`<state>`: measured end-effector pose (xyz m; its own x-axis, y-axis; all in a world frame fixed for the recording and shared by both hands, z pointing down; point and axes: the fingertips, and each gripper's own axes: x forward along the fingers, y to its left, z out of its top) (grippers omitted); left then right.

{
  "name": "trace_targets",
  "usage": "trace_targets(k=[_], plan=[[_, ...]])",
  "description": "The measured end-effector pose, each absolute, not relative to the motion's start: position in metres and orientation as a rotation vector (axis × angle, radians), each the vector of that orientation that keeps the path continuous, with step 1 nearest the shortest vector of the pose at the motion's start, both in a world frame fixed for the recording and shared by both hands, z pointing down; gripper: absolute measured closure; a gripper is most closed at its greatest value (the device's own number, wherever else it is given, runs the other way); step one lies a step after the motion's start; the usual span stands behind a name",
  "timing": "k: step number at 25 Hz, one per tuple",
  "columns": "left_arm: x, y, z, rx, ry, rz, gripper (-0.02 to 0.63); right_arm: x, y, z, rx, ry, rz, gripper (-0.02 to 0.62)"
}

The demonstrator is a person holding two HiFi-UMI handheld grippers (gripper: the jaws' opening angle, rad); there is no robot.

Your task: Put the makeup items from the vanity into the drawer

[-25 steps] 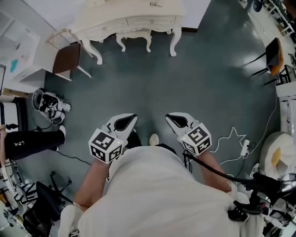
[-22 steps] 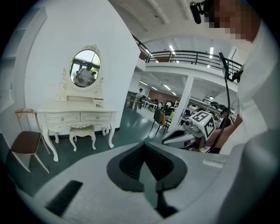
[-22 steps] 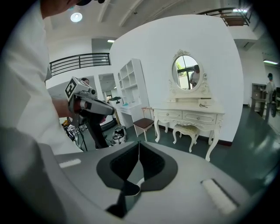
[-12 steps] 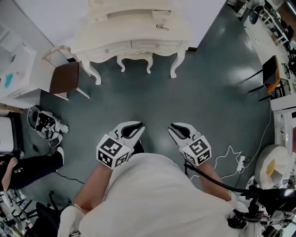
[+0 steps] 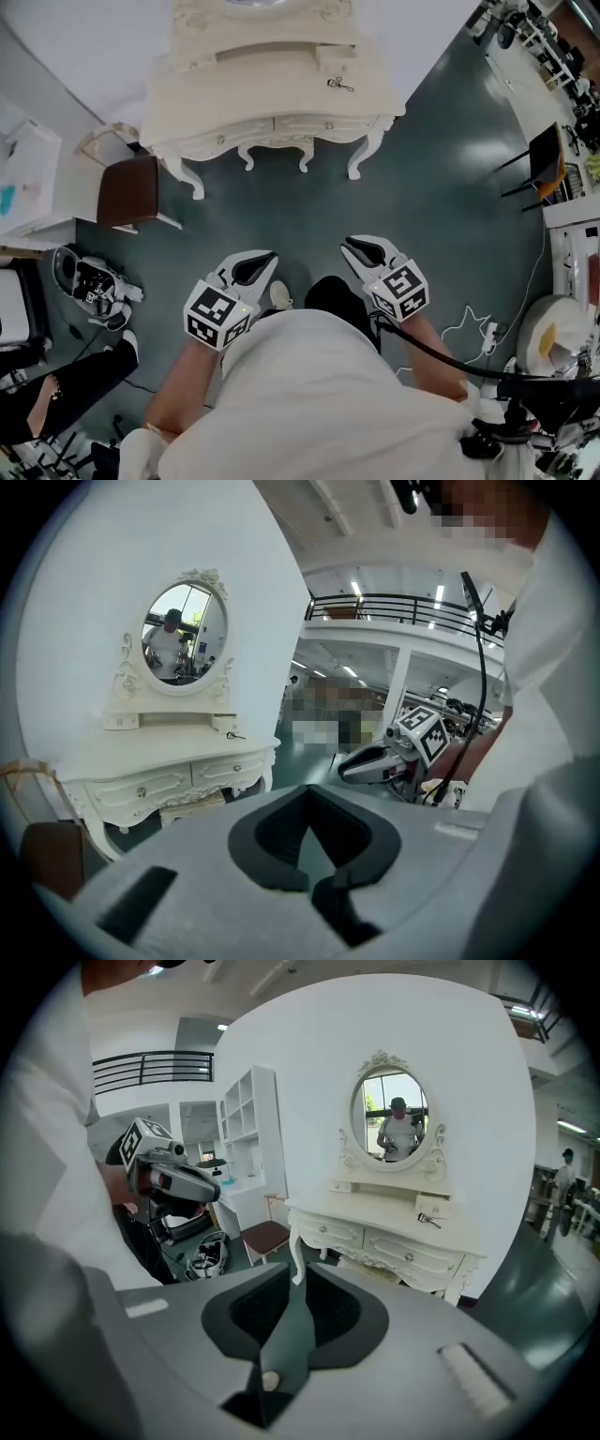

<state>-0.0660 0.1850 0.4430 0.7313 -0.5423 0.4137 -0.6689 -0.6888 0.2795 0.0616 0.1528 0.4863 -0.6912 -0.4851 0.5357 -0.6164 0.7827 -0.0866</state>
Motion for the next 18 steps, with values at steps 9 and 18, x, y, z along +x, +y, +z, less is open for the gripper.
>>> trace_targets(k=[9,18], plan=[[-0.093,0.082,0.445,2.454,-0.993,0.326,0.607,0.064,0.015,0.507,0.823,-2.450,0.306,0.537],[-0.081,-0.077,0.433,2.377,-1.120,0.358,0.606,0.084,-0.196,0.530,0.745,-2.410,0.226,0.532]])
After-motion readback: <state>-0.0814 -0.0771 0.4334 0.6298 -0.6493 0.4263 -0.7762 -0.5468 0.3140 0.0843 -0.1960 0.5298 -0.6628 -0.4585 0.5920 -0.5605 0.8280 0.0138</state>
